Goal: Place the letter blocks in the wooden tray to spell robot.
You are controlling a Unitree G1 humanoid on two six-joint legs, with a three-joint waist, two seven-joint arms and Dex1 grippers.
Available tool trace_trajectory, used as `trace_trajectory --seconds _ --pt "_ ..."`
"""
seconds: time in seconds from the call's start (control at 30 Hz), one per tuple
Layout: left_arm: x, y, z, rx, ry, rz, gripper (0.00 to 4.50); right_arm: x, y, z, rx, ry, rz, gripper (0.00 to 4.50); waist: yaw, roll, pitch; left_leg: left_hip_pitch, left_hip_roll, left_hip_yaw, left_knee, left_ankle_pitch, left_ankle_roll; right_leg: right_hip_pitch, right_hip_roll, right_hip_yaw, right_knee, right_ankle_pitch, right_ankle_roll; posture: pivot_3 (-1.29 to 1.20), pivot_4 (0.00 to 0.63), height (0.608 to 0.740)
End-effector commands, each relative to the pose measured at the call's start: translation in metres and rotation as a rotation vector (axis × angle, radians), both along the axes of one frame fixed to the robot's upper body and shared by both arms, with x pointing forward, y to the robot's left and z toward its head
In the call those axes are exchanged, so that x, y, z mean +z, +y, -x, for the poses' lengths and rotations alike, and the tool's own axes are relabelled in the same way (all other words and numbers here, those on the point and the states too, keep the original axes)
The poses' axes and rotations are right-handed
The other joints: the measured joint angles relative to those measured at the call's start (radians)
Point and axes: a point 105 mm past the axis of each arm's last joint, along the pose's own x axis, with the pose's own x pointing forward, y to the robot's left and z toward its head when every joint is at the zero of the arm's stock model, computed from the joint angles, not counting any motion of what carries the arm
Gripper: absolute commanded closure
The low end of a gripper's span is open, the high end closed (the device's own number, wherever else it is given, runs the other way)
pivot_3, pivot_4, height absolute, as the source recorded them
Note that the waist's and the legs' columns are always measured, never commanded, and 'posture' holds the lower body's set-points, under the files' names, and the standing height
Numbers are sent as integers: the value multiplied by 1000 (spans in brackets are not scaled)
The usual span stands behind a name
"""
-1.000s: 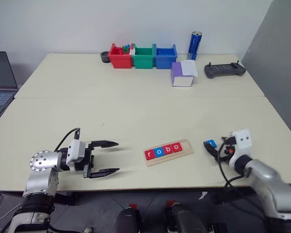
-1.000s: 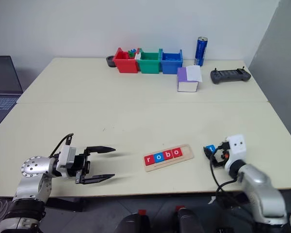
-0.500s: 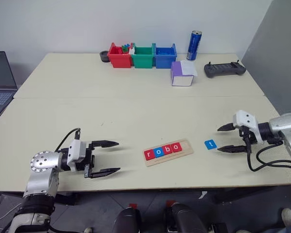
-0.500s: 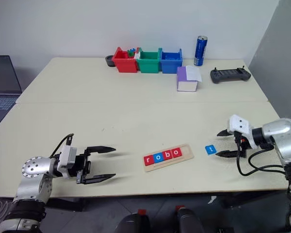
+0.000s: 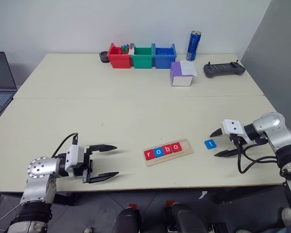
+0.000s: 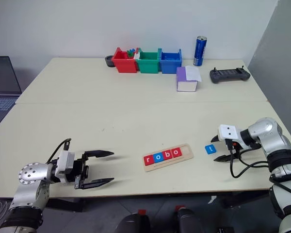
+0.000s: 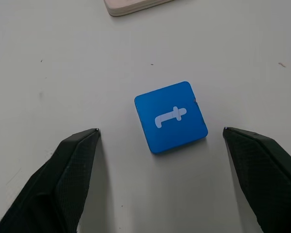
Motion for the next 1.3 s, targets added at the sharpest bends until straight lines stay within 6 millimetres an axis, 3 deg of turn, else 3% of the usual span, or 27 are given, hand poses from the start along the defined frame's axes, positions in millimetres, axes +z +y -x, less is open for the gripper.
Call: trace_trajectory --seconds 0.03,0.17,0.23,0.37,0.57,0.73,1.3 --pt "13 3 -1 12 -58 -4 0 2 1 0 25 7 9 1300 0 0 0 0 0 0 0 0 0 0 0 0 0 0 0 0 150 740" --pt "14 0 -1 9 -58 -4 0 7 6 -5 16 -18 -16 2700 -2 0 0 1 0 0 0 0 0 1 0 0 1 1 -1 0 150 740" --pt "15 -1 -1 6 -59 -3 0 8 6 -6 14 -24 -4 3043 -2 0 0 1 0 0 0 0 0 0 0 0 1 1 -1 0 150 740" --pt "18 -2 -4 2 -61 -4 0 29 14 -6 47 -52 2 3037 -2 1 0 1 0 1 0 0 0 0 0 0 1 1 -1 0 150 740" --pt "18 -4 -7 -5 -58 -5 0 60 58 10 198 -84 -52 3037 0 2 1 0 0 0 -1 0 0 -1 0 0 1 0 -2 0 150 740" --pt "16 -6 -9 -10 -57 2 0 49 78 11 250 -74 -22 3037 2 2 1 -1 0 0 0 0 0 -1 0 0 0 0 -2 0 150 740" --pt "12 -8 5 9 -64 7 0 31 85 -3 270 -74 62 3037 1 2 1 -1 0 0 0 0 0 -2 -1 0 1 0 -2 0 150 740"
